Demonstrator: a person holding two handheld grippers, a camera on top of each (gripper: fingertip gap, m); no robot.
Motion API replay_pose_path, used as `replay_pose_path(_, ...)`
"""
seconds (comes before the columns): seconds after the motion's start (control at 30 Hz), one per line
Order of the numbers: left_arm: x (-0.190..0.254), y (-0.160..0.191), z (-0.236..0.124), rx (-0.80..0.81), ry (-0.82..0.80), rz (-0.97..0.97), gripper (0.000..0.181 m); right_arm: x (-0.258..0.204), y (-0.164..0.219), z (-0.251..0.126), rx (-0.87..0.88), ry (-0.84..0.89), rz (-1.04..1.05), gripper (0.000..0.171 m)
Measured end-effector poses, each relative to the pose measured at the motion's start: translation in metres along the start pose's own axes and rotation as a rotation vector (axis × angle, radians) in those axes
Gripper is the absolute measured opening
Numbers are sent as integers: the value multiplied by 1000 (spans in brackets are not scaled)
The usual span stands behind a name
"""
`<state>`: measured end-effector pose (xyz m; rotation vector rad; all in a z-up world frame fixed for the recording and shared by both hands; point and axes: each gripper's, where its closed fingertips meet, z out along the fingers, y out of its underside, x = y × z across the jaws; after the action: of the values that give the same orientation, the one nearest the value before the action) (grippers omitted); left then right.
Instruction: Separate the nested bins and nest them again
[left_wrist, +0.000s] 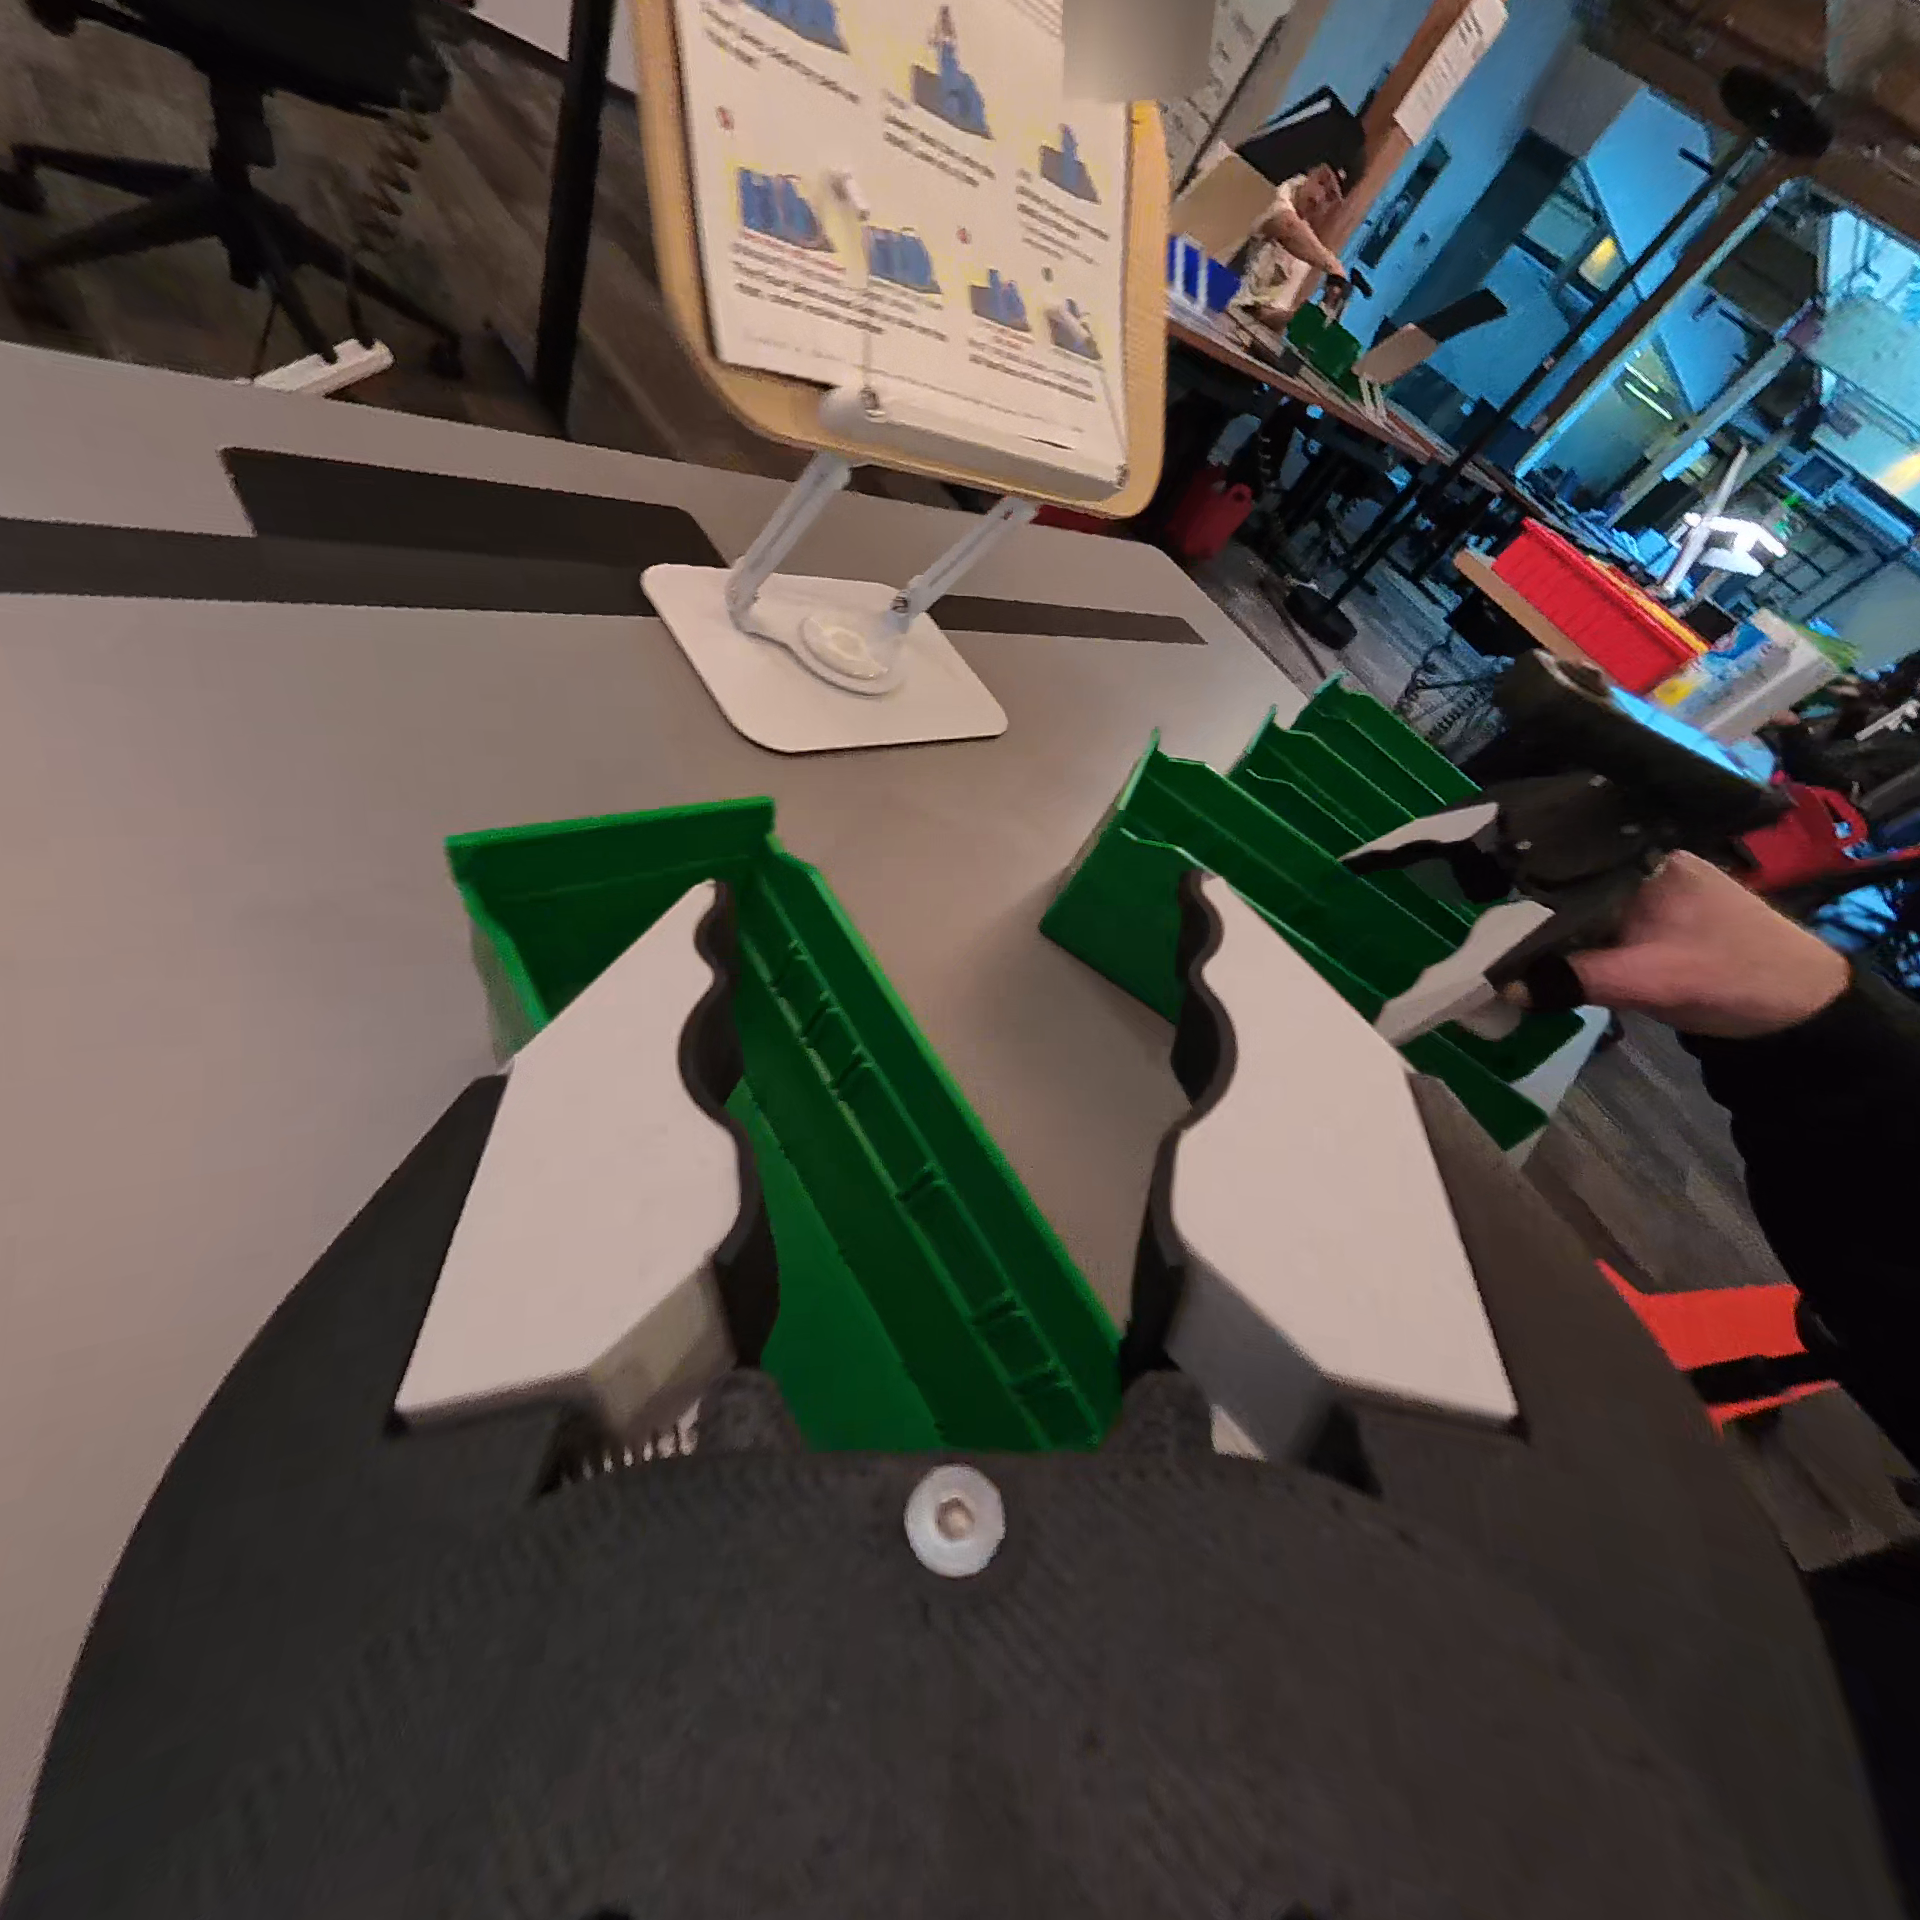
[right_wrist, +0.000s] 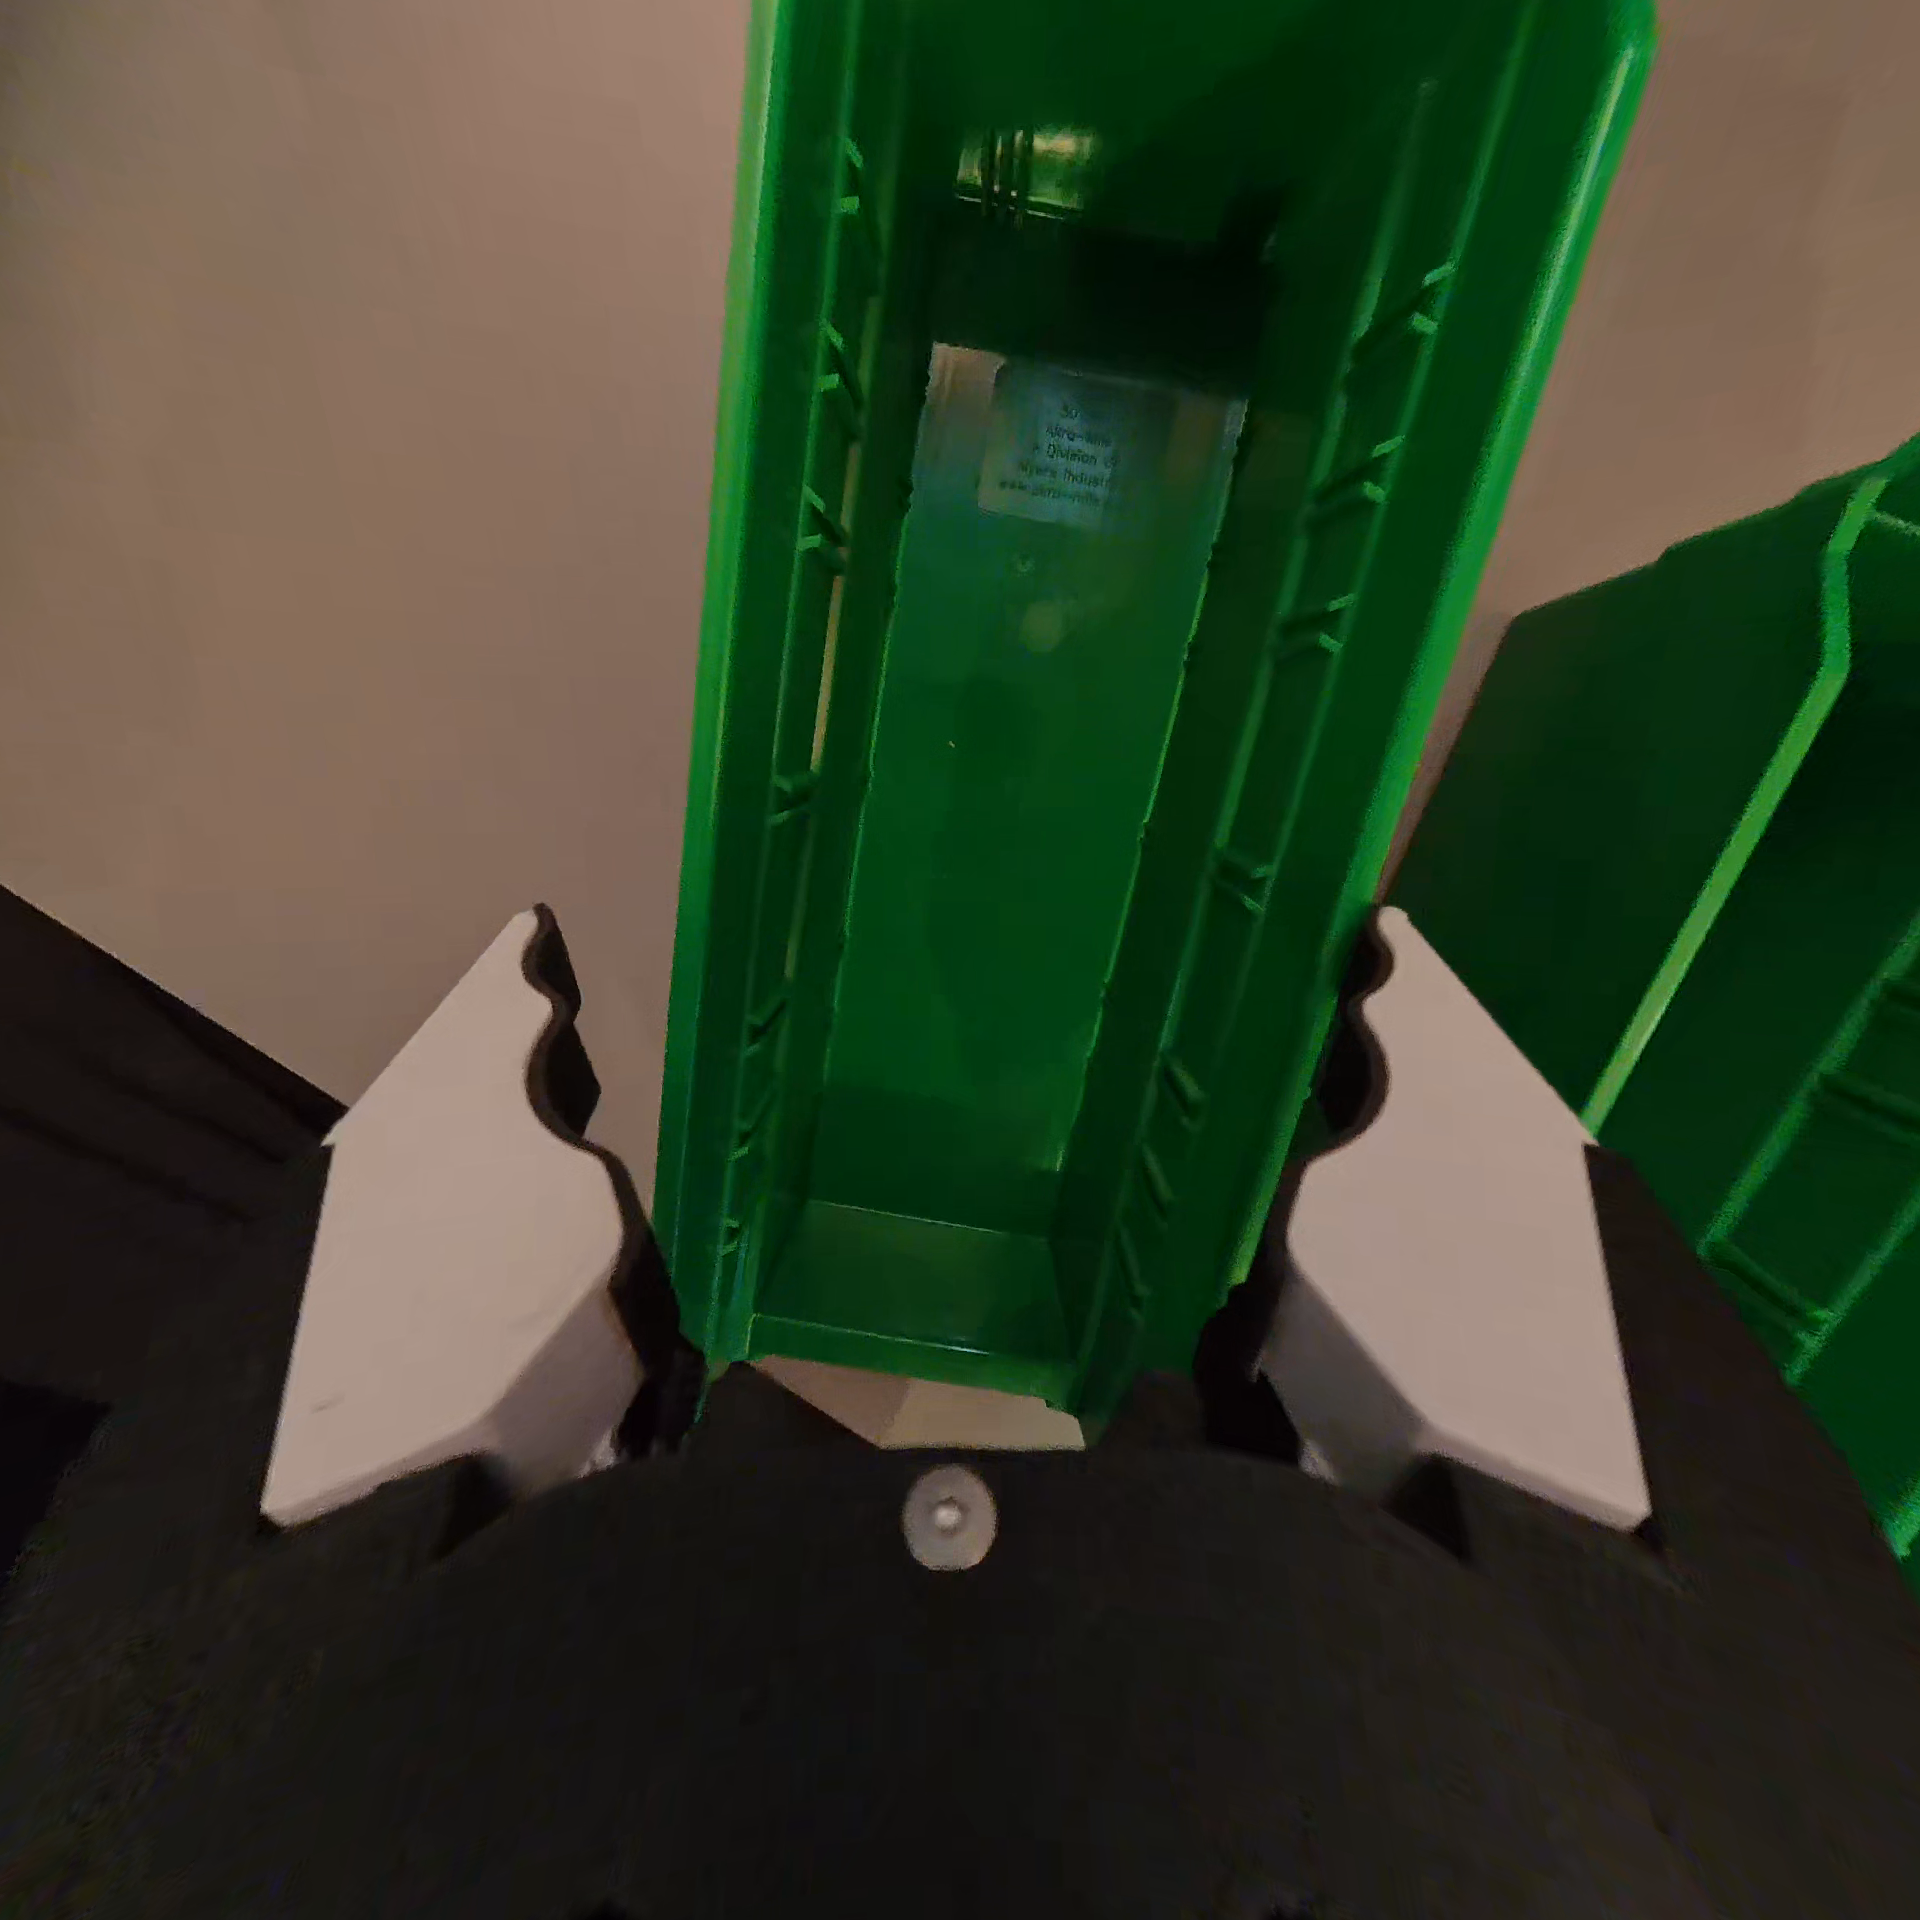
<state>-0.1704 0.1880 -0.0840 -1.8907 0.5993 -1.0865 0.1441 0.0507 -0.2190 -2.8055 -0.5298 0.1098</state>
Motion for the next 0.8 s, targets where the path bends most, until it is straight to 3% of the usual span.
replay_pose_path(0.23, 52, 9, 21, -136, 61, 112, 85, -27, -3, -8, 20, -109, 98, 137)
replay_pose_path(0.37, 94, 31, 43, -278, 123, 149, 88, -62, -9, -22, 86, -336, 163, 140)
replay_pose_path(0.5, 147, 73, 69, -465, 194, 130, 106, -100, -21, -34, 219, -564, 181, 140)
replay_pose_path(0.6, 178, 98, 91, -536, 184, 151, 121, -125, -25, -41, 324, -696, 194, 144)
replay_pose_path(0.67, 191, 118, 103, -591, 165, 155, 126, -133, -24, -41, 379, -731, 215, 135)
replay_pose_path(0.8, 172, 148, 120, -672, -3, 186, 141, -151, -8, -44, 437, -862, 229, 139)
